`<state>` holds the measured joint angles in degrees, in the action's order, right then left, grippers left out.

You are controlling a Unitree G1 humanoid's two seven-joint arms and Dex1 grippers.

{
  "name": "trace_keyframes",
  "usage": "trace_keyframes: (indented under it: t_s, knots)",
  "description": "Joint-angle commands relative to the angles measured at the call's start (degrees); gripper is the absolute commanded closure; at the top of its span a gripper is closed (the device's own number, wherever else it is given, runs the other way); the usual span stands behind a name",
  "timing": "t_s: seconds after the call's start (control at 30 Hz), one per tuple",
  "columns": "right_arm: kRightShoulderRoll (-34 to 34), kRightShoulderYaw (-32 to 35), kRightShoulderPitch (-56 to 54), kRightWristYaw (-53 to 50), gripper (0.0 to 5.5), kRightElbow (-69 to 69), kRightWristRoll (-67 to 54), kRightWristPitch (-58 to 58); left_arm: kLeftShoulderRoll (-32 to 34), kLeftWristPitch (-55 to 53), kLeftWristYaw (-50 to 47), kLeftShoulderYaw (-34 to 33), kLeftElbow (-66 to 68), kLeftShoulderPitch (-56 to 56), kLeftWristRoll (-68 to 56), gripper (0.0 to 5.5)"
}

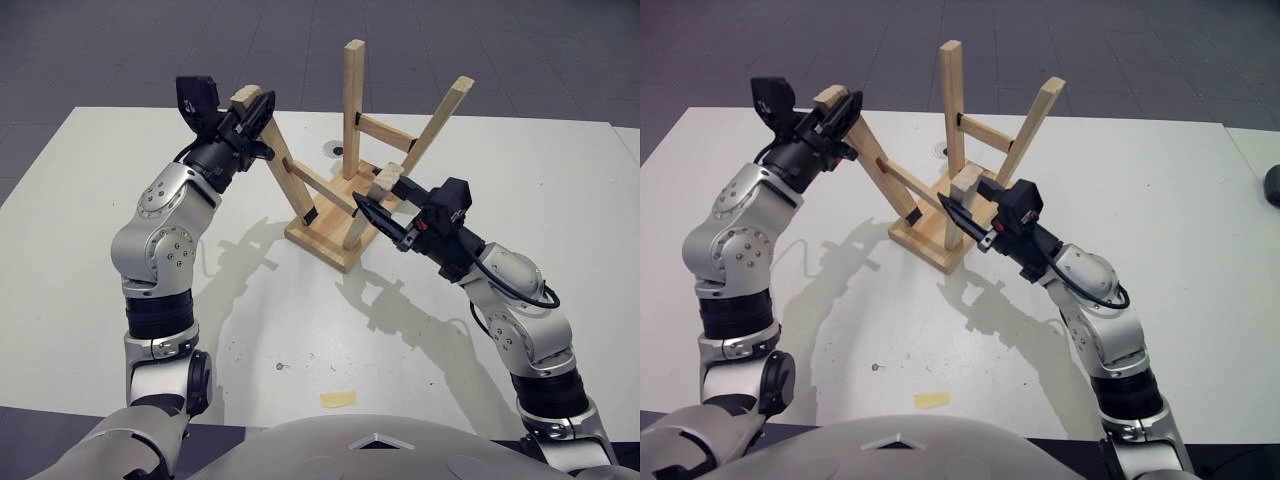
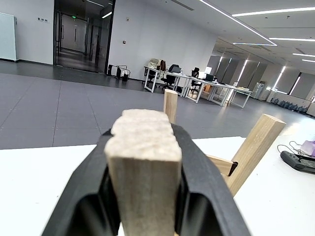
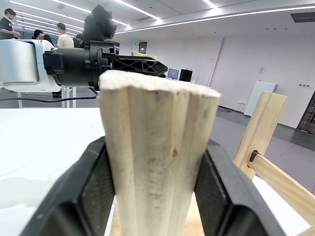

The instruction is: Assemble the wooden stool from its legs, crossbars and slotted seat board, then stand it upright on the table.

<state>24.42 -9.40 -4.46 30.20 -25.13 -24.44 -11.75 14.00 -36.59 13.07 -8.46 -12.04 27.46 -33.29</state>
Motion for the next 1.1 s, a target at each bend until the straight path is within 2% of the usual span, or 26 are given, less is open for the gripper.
trace_keyframes:
  t_s: [0.03, 0.27, 0.7, 0.97, 1.1]
  knots:
    - [1.33, -1.96, 4.08, 1.64, 3.43, 5.39, 3.43, -1.87, -0.49, -2.68, -0.03, 2.83, 2.12, -1.27, 1.59, 4.48]
    - [0.25, -1.44, 5.53, 2.32, 3.43, 6.78, 2.69, 1.87, 3.04, -0.11, 1.91, 4.63, 3.85, -1.8, 5.57, 4.48]
    - [-0.14, -1.42, 5.52, 3.16, 3.44, 6.93, 2.27, 3.42, 2.39, -1.0, 0.08, 4.15, 7.91, -3.18, 5.78, 4.48]
    - [0.09, -1.97, 4.94, 4.44, 3.44, 6.73, 1.93, 4.35, 4.71, -3.61, 1.37, 10.05, 6.11, -3.46, 7.18, 4.46]
    - [2.56, -3.73, 3.43, 3.95, 3.44, 7.29, 4.72, -0.29, 6.04, -3.23, 3.58, 12.88, 2.21, -3.47, 6.59, 4.43]
